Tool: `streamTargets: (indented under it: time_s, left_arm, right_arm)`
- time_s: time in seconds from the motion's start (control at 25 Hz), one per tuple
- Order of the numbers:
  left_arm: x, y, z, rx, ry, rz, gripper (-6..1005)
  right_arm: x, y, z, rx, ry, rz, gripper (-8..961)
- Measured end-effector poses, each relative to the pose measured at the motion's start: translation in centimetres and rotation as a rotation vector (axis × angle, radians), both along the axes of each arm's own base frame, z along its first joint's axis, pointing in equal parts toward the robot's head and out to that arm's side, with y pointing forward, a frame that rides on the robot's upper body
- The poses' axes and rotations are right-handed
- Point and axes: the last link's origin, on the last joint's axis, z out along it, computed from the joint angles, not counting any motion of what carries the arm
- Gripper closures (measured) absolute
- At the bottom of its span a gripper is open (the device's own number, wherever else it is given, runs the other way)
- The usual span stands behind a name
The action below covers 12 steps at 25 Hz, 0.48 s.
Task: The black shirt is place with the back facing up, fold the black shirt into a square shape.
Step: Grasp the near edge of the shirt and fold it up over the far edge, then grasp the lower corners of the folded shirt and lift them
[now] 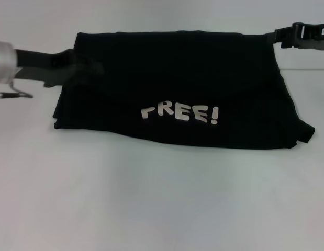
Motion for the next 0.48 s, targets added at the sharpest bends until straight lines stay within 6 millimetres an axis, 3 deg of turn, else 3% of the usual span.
streamTargets:
  time_s: [0.24, 0.48]
  left_arm:
    - [-3.1, -1.9, 1.7, 0.031, -0.011, 0.035, 431]
    - [-5.5, -3.1, 1.6, -0.031, 0.118, 0.073, 298]
  right_arm:
    - [0.3, -1.1, 0.3, -0.084, 0.033, -0.040, 385]
    - [0.9, -2.0, 1.1, -0.156, 0.066, -0.088, 189]
